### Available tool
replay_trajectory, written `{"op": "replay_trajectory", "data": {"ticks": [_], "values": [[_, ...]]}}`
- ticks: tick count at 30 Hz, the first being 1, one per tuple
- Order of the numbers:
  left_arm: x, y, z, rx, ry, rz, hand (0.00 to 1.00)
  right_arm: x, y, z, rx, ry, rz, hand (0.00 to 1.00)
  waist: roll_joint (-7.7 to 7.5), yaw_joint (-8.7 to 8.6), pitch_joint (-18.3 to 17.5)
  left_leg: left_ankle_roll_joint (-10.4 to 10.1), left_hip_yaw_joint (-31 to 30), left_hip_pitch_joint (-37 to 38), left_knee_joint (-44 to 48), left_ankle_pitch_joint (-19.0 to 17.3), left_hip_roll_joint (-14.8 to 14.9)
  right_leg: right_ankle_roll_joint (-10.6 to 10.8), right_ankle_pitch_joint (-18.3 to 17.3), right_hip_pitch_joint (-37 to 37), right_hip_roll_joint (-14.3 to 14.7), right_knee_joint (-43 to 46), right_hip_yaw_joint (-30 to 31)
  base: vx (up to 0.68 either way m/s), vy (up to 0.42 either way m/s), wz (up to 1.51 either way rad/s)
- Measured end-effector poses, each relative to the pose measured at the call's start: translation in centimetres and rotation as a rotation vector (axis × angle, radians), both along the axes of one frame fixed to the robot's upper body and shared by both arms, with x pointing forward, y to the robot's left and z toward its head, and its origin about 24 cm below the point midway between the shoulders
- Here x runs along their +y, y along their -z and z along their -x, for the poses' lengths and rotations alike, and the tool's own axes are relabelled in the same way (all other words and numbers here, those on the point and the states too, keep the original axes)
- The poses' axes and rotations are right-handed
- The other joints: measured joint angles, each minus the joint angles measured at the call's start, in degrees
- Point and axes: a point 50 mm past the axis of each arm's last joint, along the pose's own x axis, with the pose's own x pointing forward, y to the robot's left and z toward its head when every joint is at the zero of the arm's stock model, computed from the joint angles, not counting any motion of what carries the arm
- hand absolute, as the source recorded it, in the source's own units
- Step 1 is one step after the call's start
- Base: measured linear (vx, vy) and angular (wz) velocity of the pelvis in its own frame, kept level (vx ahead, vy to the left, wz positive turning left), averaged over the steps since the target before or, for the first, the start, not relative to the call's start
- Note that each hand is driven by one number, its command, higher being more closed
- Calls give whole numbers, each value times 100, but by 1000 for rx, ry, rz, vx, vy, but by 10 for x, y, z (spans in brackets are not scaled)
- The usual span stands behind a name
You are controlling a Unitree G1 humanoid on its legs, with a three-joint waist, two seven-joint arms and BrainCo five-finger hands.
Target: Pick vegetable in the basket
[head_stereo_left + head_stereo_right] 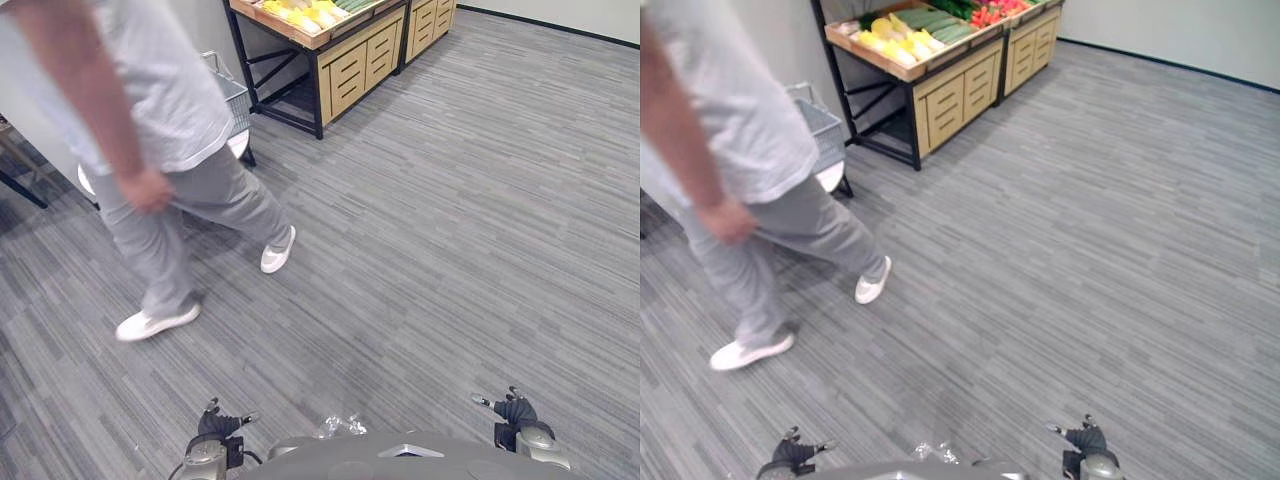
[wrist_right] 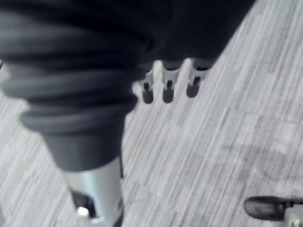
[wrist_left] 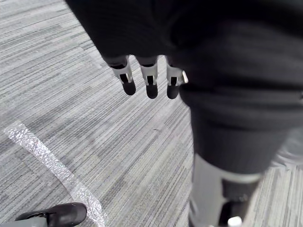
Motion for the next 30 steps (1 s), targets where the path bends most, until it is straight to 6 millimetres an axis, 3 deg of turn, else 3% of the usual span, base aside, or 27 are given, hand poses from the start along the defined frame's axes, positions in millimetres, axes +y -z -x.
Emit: {"op": "replay_trajectory", "data": {"ticks": [20, 26, 27, 28, 30], "values": [[-5, 2, 1, 2, 0, 15, 0, 3, 3, 4, 17, 7, -13, 0, -19, -2, 11, 20, -158, -79, -156, 153, -48, -32, 33, -35, -29, -90, -145, -40, -31, 4], [-6, 1, -2, -5, 1, 16, 0, 5, 2, -7, -3, 11, -24, 0, 14, -12, 113, -4, -125, -240, -136, 153, -32, -67, -1, -199, -17, -45, -134, -5, -30, 0], [-6, 1, -4, -10, 1, 15, 0, 6, 2, -10, -6, 10, -28, 0, 2, -7, 122, -35, -97, -377, 86, 31, -19, -97, -56, -293, -31, 56, -100, 4, -41, -10], [-6, 0, -9, -21, 4, 16, 0, 7, 1, -15, -16, 5, -30, 0, -14, 14, 200, -100, -37, -739, 822, -327, 45, -153, -161, -426, -55, 238, -55, 20, -56, -11], [-6, -2, -19, -51, -5, 23, 0, 9, -3, -31, -49, -27, -25, 0, 15, 13, 546, -421, 135, -1600, 2852, -847, 327, -279, -390, -450, -31, 426, -43, -42, -82, 0]]}}
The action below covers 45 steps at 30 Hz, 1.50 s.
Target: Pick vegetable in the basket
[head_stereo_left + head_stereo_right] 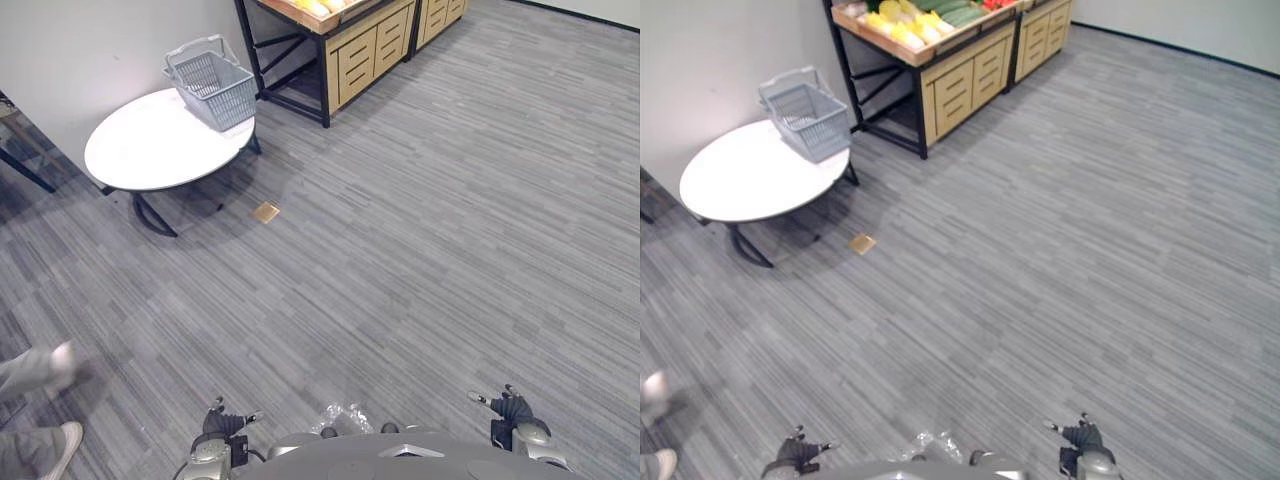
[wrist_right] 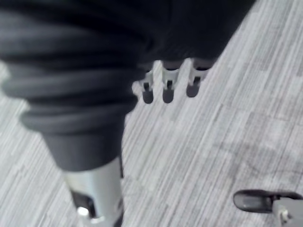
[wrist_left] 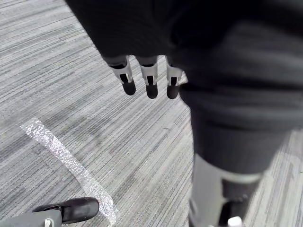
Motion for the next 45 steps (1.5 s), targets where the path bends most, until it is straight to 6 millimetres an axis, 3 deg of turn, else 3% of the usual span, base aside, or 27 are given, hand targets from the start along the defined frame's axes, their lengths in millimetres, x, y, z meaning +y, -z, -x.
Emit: {"op": "replay_trajectory", "data": {"ticks": [2, 4, 8, 9, 10, 11, 12, 13, 15, 17, 19, 20, 22, 25, 26, 28, 29, 30, 32, 34, 35, 36, 37, 38, 40, 42, 45], "values": [[-3, -1, -7, -26, -5, 11, 0, 2, -1, -4, -7, -30, 11, 0, 50, 52, 177, 18, 56, -855, 1772, -19, 375, -98, -122, 78, 65, 118, 21, 0, -33, -11], [-8, 0, -4, -22, -1, 19, 0, 4, -4, -10, -23, -59, 24, 0, 75, 121, 296, 6, 203, -1355, 2294, -204, 700, -106, -308, 172, 27, 246, 94, 167, 56, -20], [-16, 1, -6, -24, 47, 25, 0, -5, -16, -33, -78, -92, 68, 0, 91, 342, 322, -30, 377, -1731, 245, 192, 658, 140, -536, 167, -325, 226, 428, 324, 197, -38], [-19, 2, -4, -17, 64, 28, 0, -12, -23, -43, -100, -110, 96, 0, 169, 366, 359, -86, 490, -1799, -947, 811, 631, 303, -657, 288, -473, 100, 510, 332, 236, -24], [-20, 2, -4, -16, 73, 29, 0, -15, -26, -47, -105, -123, 112, 0, 227, 390, 388, -132, 513, -1817, -1371, 1025, 668, 380, -709, 370, -500, 35, 524, 465, 355, -33], [-20, 3, -1, -11, 80, 29, 0, -20, -30, -52, -110, -149, 137, 0, 295, 476, 449, -51, 763, -1890, -1489, 1528, 832, 538, -864, 568, -589, -71, 604, 515, 405, -31], [-17, 3, 3, -2, 80, 20, 0, -16, -30, -56, -116, -164, 133, 0, 183, 578, 469, 226, 1031, -1915, -1040, 1683, 754, 483, -963, 699, -826, -83, 626, 529, 386, -28], [-19, 3, 3, -1, 82, 25, 0, -13, -29, -56, -115, -168, 124, 0, 104, 593, 486, 487, 1034, -2010, -774, 1444, 696, 456, -895, 719, -906, -23, 650, 700, 416, -6], [-15, 3, 5, 2, 81, 14, 0, -4, -28, -61, -121, -208, 107, 0, -116, 633, 471, 829, 1052, -2008, -197, 929, 488, 871, -547, 564, -1173, 748, 685, 683, 346, 22], [-11, 4, 17, 31, 65, 9, 0, 0, -27, -61, -112, -249, 116, 0, -273, 639, 443, 893, 1063, -1571, 73, 337, 304, 1622, 29, 277, -1275, 2169, 980, 637, 303, 27], [-6, 4, 24, 46, 66, -1, 0, 5, -29, -67, -129, -277, 118, 0, -296, 582, 425, 905, 784, -1041, -49, 9, 146, 1732, 980, -283, -1083, 3971, 1172, 562, 213, 59], [-2, 2, 22, 44, 76, -13, 0, 7, -32, -71, -141, -310, 131, 0, -318, 520, 419, 910, 569, -647, -254, -97, 35, 1720, 918, -741, -959, 5081, 1140, 515, 131, 86], [-2, 1, 19, 35, 105, -22, 0, 13, -49, -91, -235, -389, 188, 0, -267, 362, 396, 873, 244, 170, -950, -76, -120, 1627, 611, -1460, -904, 5870, 784, 464, 58, 86], [-3, -6, -2, -19, 191, -53, 0, 12, -84, -116, -401, -432, 279, 0, -175, 113, 322, 806, -337, 866, -1554, -100, -155, 1183, 18, -2197, -912, 5415, 444, 609, -80, 108], [-4, -11, -16, -57, 235, -71, 0, 6, -101, -123, -467, -433, 334, 0, -88, 35, 278, 705, -679, 1027, -1665, -161, -88, 1065, -151, -2442, -913, 4509, 407, 544, -235, 156], [-8, -21, -44, -140, 281, -88, 0, -8, -125, -133, -543, -422, 431, 0, -47, -37, 240, 475, -1054, 1281, -1746, -317, 129, 932, 66, -2597, -911, 2359, 427, 564, -308, 132], [-6, -25, -54, -169, 296, -101, 0, -12, -136, -141, -575, -414, 468, 0, -51, -2, 237, 283, -1171, 1421, -1779, -431, 289, 906, 521, -2590, -891, 1005, 450, 607, -419, 103], [-2, -29, -60, -189, 305, -119, 0, -12, -147, -150, -606, -421, 501, 0, -187, -11, 199, 55, -1282, 1632, -1806, -574, 399, 915, 779, -2603, -941, 215, 610, 627, -450, 105], [-9, -27, -61, -188, 313, -100, 0, -14, -165, -162, -641, -435, 572, 0, -80, -23, 96, -138, -1338, 1800, -1583, -751, 699, 1016, 1630, -2688, -759, 792, 666, 679, -475, 72], [-22, -21, -56, -180, 323, -65, 0, -7, -190, -178, -690, -501, 669, 0, 215, 103, 49, -59, -1426, 1522, -704, -412, 1001, 748, 1086, -2646, -467, 1308, 459, 638, -436, 23], [-26, -16, -49, -143, 324, -53, 0, 7, -208, -189, -751, -553, 726, 0, 281, 122, 65, -107, -1501, 1104, 397, 68, 1072, 601, 785, -2471, -409, 1510, 360, 686, -460, 24], [-32, -10, -42, -108, 319, -30, 0, 19, -222, -198, -803, -598, 764, 0, 369, 124, 130, -188, -1566, 582, 1700, 1014, 1179, 468, 520, -2081, -337, 1537, 249, 566, -376, 26], [-37, -7, -38, -93, 316, -16, 0, 26, -228, -203, -822, -620, 777, 0, 356, 169, 178, -249, -1528, 319, 2382, 1192, 1283, 388, 415, -1826, -316, 1493, 170, 675, -331, 16], [-41, -5, -32, -78, 312, 0, 0, 39, -236, -210, -861, -651, 793, 0, 421, 314, 223, -80, -1203, -126, 3508, 989, 1542, 245, 240, -1322, -245, 1313, 115, 541, -200, -3], [-38, -6, -32, -91, 283, -5, 0, 52, -247, -212, -926, -666, 808, 0, 347, 493, 264, 141, -434, -571, 3960, 625, 1757, 178, 177, -529, -283, 793, 54, 568, -191, 7], [-35, -7, -29, -99, 258, -10, 0, 65, -265, -218, -1003, -699, 824, 0, 275, 551, 284, 206, 406, -941, 3291, 341, 1702, 231, 65, 0, -426, 331, -4, 407, -67, 16], [-32, -7, -24, -95, 220, -10, 0, 78, -288, -226, -1084, -754, 863, 0, 262, 579, 275, 242, 1407, -1224, 990, 250, 1280, 524, -120, 516, -607, 18, -146, 592, 111, 10]]}}
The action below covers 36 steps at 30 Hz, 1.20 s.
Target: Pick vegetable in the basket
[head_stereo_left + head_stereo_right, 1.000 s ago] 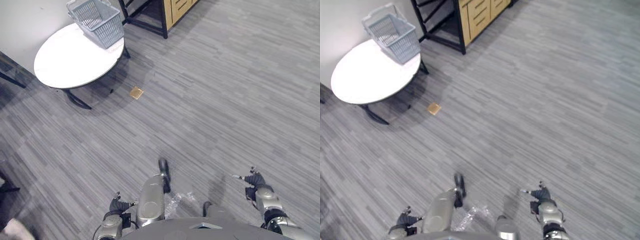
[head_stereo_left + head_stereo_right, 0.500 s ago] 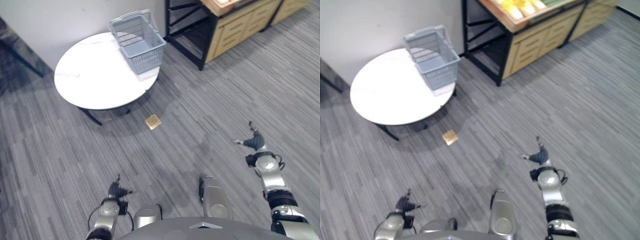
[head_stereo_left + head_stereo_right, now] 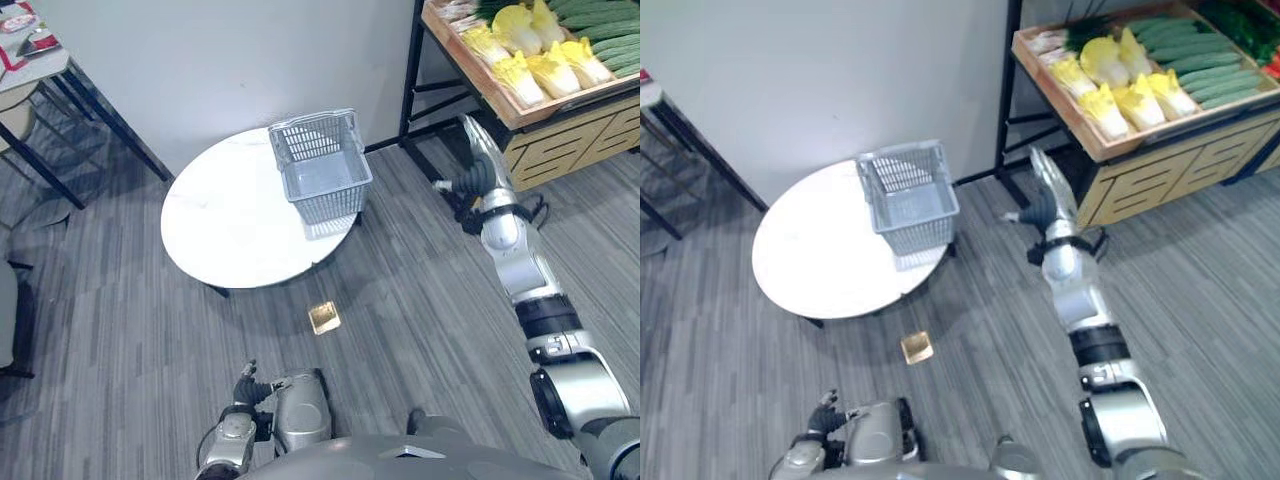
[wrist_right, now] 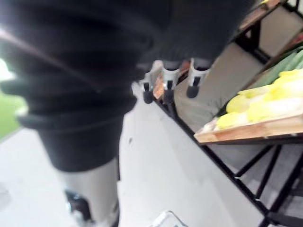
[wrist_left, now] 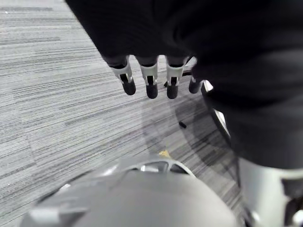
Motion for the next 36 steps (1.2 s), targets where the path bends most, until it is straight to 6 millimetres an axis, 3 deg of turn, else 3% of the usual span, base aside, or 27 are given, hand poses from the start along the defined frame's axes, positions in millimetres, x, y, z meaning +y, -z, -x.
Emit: {"op": "replay_trajectory", "data": {"ticks": [1, 2, 3, 4, 5, 7, 8, 9, 10, 11, 12, 14, 16, 17, 18, 19, 20, 21, 22, 26, 31, 35, 36], "values": [[-1, 1, 3, 7, -12, 5, 0, 0, -3, -1, -5, -9, 29, 0, 8, 18, -13, 34, 184, 47, -1109, 438, -226, 165, -177, 182, -34, -23, -63, 702, 215, 20], [-2, 2, 5, 14, -14, 10, 0, 1, -3, -1, -6, -13, 40, 0, -34, 63, -25, 656, 215, 185, -1467, 800, -398, 319, -348, 328, -59, 5, -50, 572, 176, 27], [0, 2, 5, 14, -24, 6, 0, 3, 0, -2, 9, -16, 38, 0, -277, 40, -46, 650, 299, 250, -1528, 807, -582, 338, -374, 350, -245, 30, -58, 446, 134, 37], [7, 1, 6, 16, -28, -12, 0, 7, -2, -4, 15, -36, 58, 0, -449, 59, -130, 770, 293, 268, -1577, 699, -754, 342, -263, 329, -355, 99, -76, 520, 154, 49], [7, 2, 7, 31, -28, -11, 0, 10, -9, -6, -2, -46, 77, 0, -485, 121, -135, 847, 268, 387, -1561, 581, -840, 373, -31, 441, -405, 167, -68, 502, 150, 33], [5, 4, 13, 47, -35, -7, 0, 16, -17, -10, -28, -65, 106, 0, -485, 225, -135, 828, 223, 711, -1775, 534, -959, 340, 191, 451, -445, 593, -34, 416, 125, 20], [7, 5, 19, 63, -32, -12, 0, 24, -24, -12, -50, -96, 123, 0, -467, 214, -144, 689, 83, 1044, -2096, 441, -1023, 529, 334, 172, -429, 1483, 3, 479, 112, 42], [9, 6, 22, 82, -20, -21, 0, 30, -29, -13, -67, -119, 132, 0, -523, 181, -128, 570, -77, 1342, -2415, 390, -1082, 955, 529, -379, -429, 2877, 246, 388, 86, 53], [9, 7, 22, 89, -17, -22, 0, 32, -29, -13, -68, -128, 141, 0, -549, 175, -118, 555, -168, 1425, -2481, 391, -1098, 1029, 506, -675, -392, 3501, 426, 350, -11, 72], [13, 7, 21, 107, 11, -38, 0, 35, -26, -14, -60, -135, 164, 0, -597, 169, -117, 534, -351, 1582, -2573, 401, -1090, 958, 221, -1234, -296, 4495, 637, 286, -124, 82], [13, 7, 18, 113, 43, -47, 0, 37, -23, -15, -50, -136, 186, 0, -568, 161, -103, 486, -497, 1736, -2673, 432, -1054, 637, -42, -1616, -307, 4713, 594, 286, -124, 85], [11, 5, 10, 94, 67, -53, 0, 38, -20, -15, -40, -140, 200, 0, -535, 103, -83, 394, -807, 1823, -2814, 483, -961, 254, -259, -2033, -340, 4015, 505, 274, -200, 92], [12, 2, 0, 68, 78, -61, 0, 39, -19, -16, -30, -143, 207, 0, -532, 38, -81, 131, -1109, 1747, -2944, 521, -835, 174, -220, -2280, -310, 2574, 494, 233, -278, 96], [18, 0, -3, 63, 109, -86, 0, 38, -17, -17, -19, -141, 209, 0, -749, 47, -125, -68, -1216, 1662, -2956, 518, -974, 165, 588, -2292, -400, 1184, 662, 210, -327, 69], [20, -2, -7, 56, 125, -97, 0, 38, -17, -19, -15, -138, 210, 0, -870, 79, -50, -224, -1291, 1710, -3031, 500, -1031, 349, 940, -2305, -476, 928, 764, 238, -387, 61], [13, -2, -9, 45, 142, -87, 0, 38, -9, -22, 21, -127, 204, 0, -610, 130, -78, -394, -1274, 1621, -3081, 667, -746, 254, 1082, -2207, -231, 654, 603, 202, -305, 29], [11, -2, -9, 40, 145, -85, 0, 38, -8, -22, 27, -124, 204, 0, -575, 123, -91, -395, -1233, 1610, -3097, 669, -702, 237, 1093, -2171, -187, 551, 576, 182, -238, 9], [6, -2, -11, 25, 145, -71, 0, 36, -7, -24, 38, -114, 205, 0, -401, 158, -94, -428, -1195, 1598, -3224, 673, -501, 126, 1209, -2086, 15, 239, 450, 162, -195, -1], [3, -2, -12, 19, 145, -65, 0, 36, -8, -25, 43, -109, 205, 0, -349, 161, -76, -497, -1202, 1578, -3319, 724, -404, 85, 1239, -2085, 121, 129, 388, 145, -196, 0], [2, -3, -14, 8, 147, -64, 0, 33, -4, -33, 88, -79, 208, 0, -313, 179, -30, -559, -1248, 1400, -3422, 777, -264, 24, 1290, -2134, 268, -71, 298, 81, -100, 9], [1, -8, -28, -39, 164, -74, 0, 45, -36, -50, 43, -82, 236, 0, -269, 247, 347, -549, -1414, 1064, -3406, 863, -383, 77, 1584, -2183, 173, -496, 148, -2, 3, 19], [-4, -17, -47, -112, 193, -81, 0, 42, -64, -66, 43, -25, 260, 0, -147, 436, 776, -538, -1763, 626, -3419, 1054, -428, 50, 1695, -2342, 109, -629, -165, -76, -17, 45], [-8, -20, -53, -137, 208, -81, 0, 39, -79, -70, 27, -3, 263, 100, -58, 456, 936, -535, -1898, 501, -3429, 1123, -443, 41, 1716, -2393, 88, -622, -277, -86, -23, 55]]}}
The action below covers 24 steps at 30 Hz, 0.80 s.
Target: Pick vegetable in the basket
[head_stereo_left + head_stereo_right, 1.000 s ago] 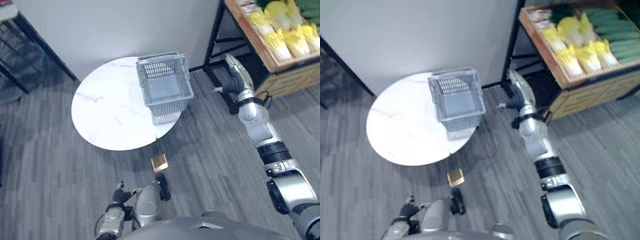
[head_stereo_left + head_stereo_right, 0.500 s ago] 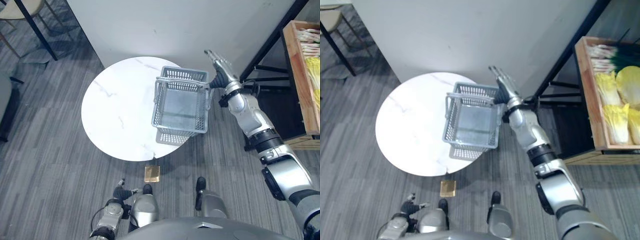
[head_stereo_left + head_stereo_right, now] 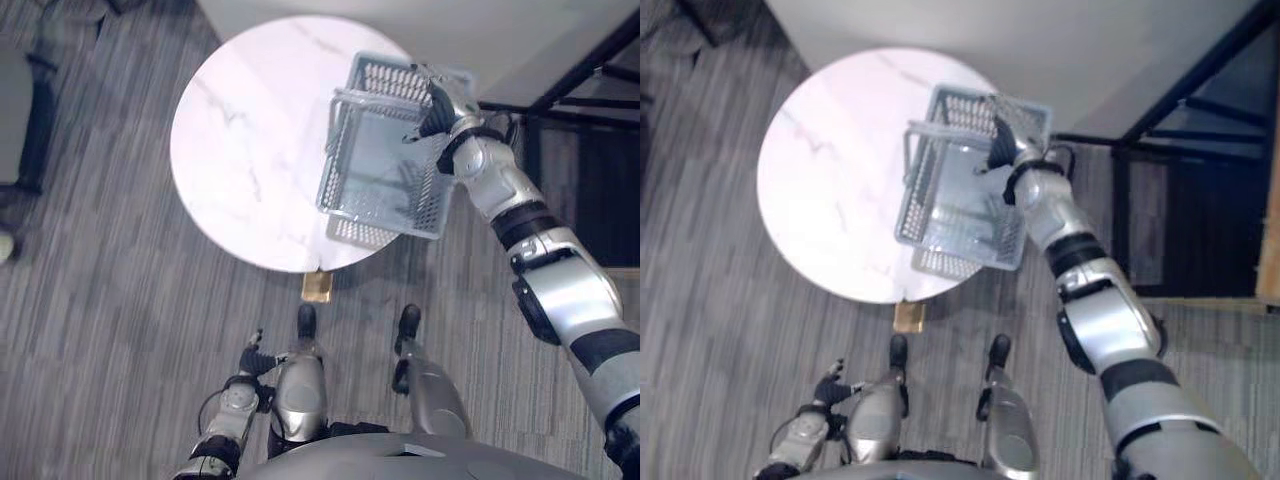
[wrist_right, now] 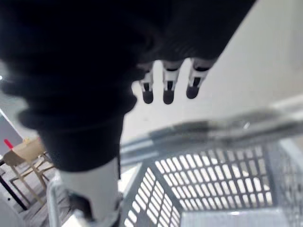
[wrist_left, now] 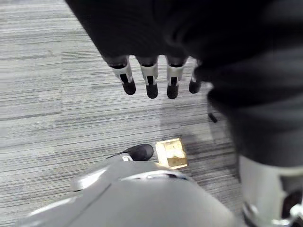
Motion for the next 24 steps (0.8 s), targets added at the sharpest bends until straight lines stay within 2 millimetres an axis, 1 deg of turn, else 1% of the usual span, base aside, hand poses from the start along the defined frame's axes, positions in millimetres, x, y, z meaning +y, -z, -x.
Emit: {"op": "replay_trajectory", "data": {"ticks": [1, 2, 3, 4, 5, 7, 8, 9, 10, 11, 13, 15, 16, 17, 18, 19, 20, 21, 22, 23, 24], "values": [[-2, -2, -4, -16, 2, 8, 0, -3, -8, -1, -16, 14, 3, 100, 54, 8, 96, 0, -88, -67, 0, 44, -18, 1, 3, -14, -21, 0, -70, -95, -10, 60], [-6, -5, -10, -39, 17, 18, 0, -9, -21, -3, -50, 44, 2, 100, 176, 25, 229, 3, -235, -162, -7, 94, -33, 2, 4, -22, -46, 11, -216, -105, 3, 63], [-10, -7, -14, -52, 30, 24, 0, -19, -39, -3, -95, 80, -4, 100, 245, 29, 304, 7, -392, -311, -6, 160, -60, 3, 3, -105, -78, 55, -343, -104, 5, 62], [-11, -8, -17, -61, 39, 25, 0, -25, -48, -4, -108, 102, -17, 100, 278, 40, 319, 4, -479, -422, -12, 212, -81, 4, 0, -185, -100, 102, -405, -96, 13, 64], [-16, -11, -24, -84, 61, 33, 0, -42, -63, -3, -134, 156, -38, 100, 393, 57, 376, 20, -636, -576, -28, 275, -114, 2, -25, -290, -144, 190, -544, -92, 22, 58], [-23, -15, -32, -101, 96, 39, 0, -67, -82, 2, -189, 222, -56, 100, 507, 64, 435, 57, -816, -699, -159, 443, -213, 23, -97, -444, -271, 399, -706, -94, 40, 57], [-25, -15, -34, -103, 107, 39, 0, -75, -82, 4, -189, 244, -63, 100, 522, 71, 441, 64, -847, -698, -199, 479, -247, 51, -145, -462, -318, 467, -729, -77, 51, 46], [-28, -15, -34, -102, 123, 42, 0, -89, -83, 6, -185, 283, -77, 100, 566, 76, 461, 92, -923, -697, -210, 510, -319, 74, -206, -481, -415, 618, -781, -70, 64, 37], [-28, -15, -33, -102, 125, 42, 0, -100, -83, 8, -180, 313, -96, 100, 578, 70, 467, 118, -933, -685, -217, 530, -384, 112, -246, -483, -494, 709, -805, -69, 81, 33], [-29, -15, -33, -101, 132, 42, 0, -107, -80, 10, -169, 326, -104, 100, 578, 67, 467, 137, -936, -674, -220, 543, -423, 124, -253, -481, -541, 740, -803, -42, 58, 17], [-27, -15, -33, -96, 137, 35, 0, -113, -73, 12, -163, 323, -149, 100, 562, 30, 469, 169, -883, -603, -245, 566, -489, 163, -224, -459, -603, 737, -748, -23, 51, -11], [-25, -13, -31, -83, 152, 20, 0, -112, -54, 13, -136, 296, -173, 100, 478, 9, 464, 199, -634, -352, -369, 578, -516, 209, -124, -366, -601, 619, -503, -4, 58, -60], [-22, -11, -27, -65, 175, -6, 0, -105, -31, 13, -101, 256, -188, 100, 348, -27, 402, 239, -347, -154, -410, 522, -529, 244, -1, -302, -568, 448, -243, 22, 40, -84], [-21, -11, -26, -58, 188, -20, 0, -101, -23, 14, -91, 238, -193, 100, 273, -51, 366, 239, -223, -88, -407, 482, -536, 245, 51, -282, -552, 375, -131, 39, 52, -111], [-15, -9, -24, -37, 215, -60, 0, -95, 2, 18, -55, 207, -205, 100, 98, -160, 276, 249, 8, 8, -380, 400, -532, 256, 142, -261, -509, 259, 95, 44, 42, -79], [-11, -8, -23, -21, 234, -81, 0, -93, 15, 21, -34, 193, -213, 100, 5, -252, 227, 244, 117, 56, -357, 357, -525, 255, 171, -248, -487, 212, 193, 63, 38, -99], [-5, -5, -19, 21, 261, -118, 0, -85, 47, 28, 28, 166, -254, 100, -219, -431, 116, 233, 368, 192, -242, 198, -482, 246, 205, -210, -427, 185, 427, 67, 13, -122], [2, -3, -16, 55, 272, -146, 0, -76, 84, 40, 108, 142, -300, 100, -432, -532, -12, 209, 705, 344, 13, -55, -379, 196, 251, -175, -321, 216, 609, 62, -1, -140], [5, -2, -14, 67, 272, -158, 0, -73, 104, 48, 158, 132, -328, 100, -526, -594, -80, 197, 923, 435, 153, -183, -298, 99, 326, -168, -241, 231, 629, 81, -22, -196], [10, -2, -13, 80, 268, -170, 0, -60, 143, 64, 272, 111, -372, 100, -664, -674, -179, 232, 1467, 679, 399, -374, -103, -246, 684, -169, 31, 211, 600, 47, -65, -241], [13, -3, -13, 78, 236, -159, 0, -50, 173, 83, 354, 97, -427, 100, -606, -696, -307, 365, 2138, 869, 467, -463, 269, -500, 1084, -172, 320, 135, 480, 31, -93, -256]]}}
